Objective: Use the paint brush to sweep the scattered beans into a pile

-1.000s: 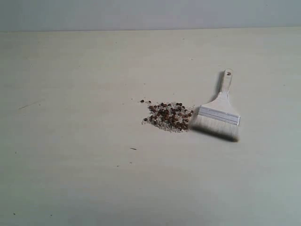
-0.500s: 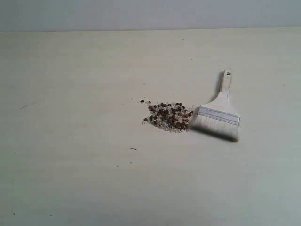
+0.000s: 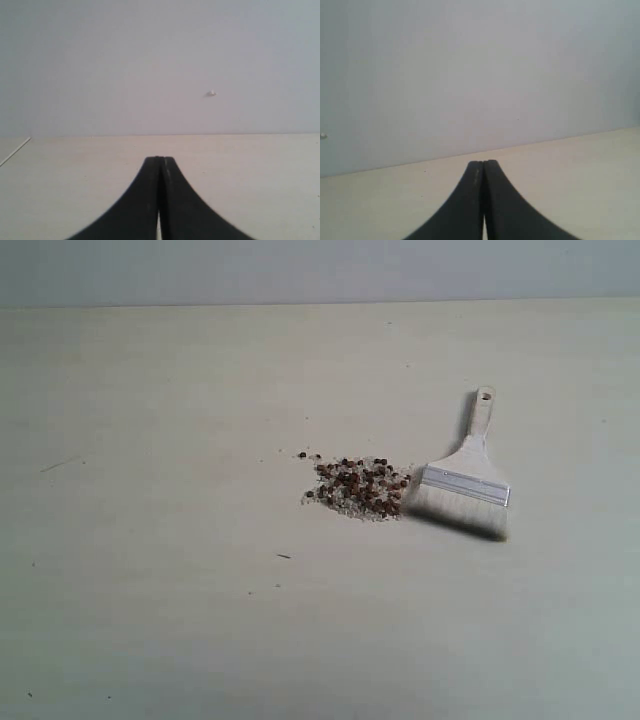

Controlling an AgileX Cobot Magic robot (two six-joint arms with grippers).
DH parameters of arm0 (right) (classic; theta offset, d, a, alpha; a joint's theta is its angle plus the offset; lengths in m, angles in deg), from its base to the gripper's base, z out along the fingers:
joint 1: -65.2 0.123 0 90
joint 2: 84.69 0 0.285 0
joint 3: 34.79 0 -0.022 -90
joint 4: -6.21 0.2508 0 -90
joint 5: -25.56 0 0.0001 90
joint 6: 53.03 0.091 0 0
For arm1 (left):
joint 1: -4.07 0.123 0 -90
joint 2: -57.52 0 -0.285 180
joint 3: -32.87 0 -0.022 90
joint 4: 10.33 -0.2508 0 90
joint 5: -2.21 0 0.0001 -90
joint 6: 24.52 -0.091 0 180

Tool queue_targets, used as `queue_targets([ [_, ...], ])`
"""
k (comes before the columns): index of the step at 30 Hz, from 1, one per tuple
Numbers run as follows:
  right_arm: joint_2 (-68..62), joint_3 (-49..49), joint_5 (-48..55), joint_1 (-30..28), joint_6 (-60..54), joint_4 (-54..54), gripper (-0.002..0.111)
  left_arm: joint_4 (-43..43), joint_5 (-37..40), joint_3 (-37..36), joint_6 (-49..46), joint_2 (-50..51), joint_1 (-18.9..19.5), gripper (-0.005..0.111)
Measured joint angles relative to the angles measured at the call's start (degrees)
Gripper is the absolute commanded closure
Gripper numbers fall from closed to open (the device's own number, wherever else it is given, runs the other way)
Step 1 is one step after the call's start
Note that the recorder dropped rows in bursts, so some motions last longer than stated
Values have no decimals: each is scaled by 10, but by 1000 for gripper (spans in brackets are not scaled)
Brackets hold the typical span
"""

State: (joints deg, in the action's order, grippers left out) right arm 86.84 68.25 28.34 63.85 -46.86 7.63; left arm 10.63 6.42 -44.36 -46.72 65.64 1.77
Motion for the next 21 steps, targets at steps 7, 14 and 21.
queue_targets([
  [7, 0, 0, 0, 0, 0, 0, 108, 1, 4, 0, 0, 0, 0, 107],
  [14, 0, 0, 0, 0, 0, 0, 108, 1, 4, 0, 0, 0, 0, 107],
  [21, 0, 0, 0, 0, 0, 0, 108, 1, 4, 0, 0, 0, 0, 107],
])
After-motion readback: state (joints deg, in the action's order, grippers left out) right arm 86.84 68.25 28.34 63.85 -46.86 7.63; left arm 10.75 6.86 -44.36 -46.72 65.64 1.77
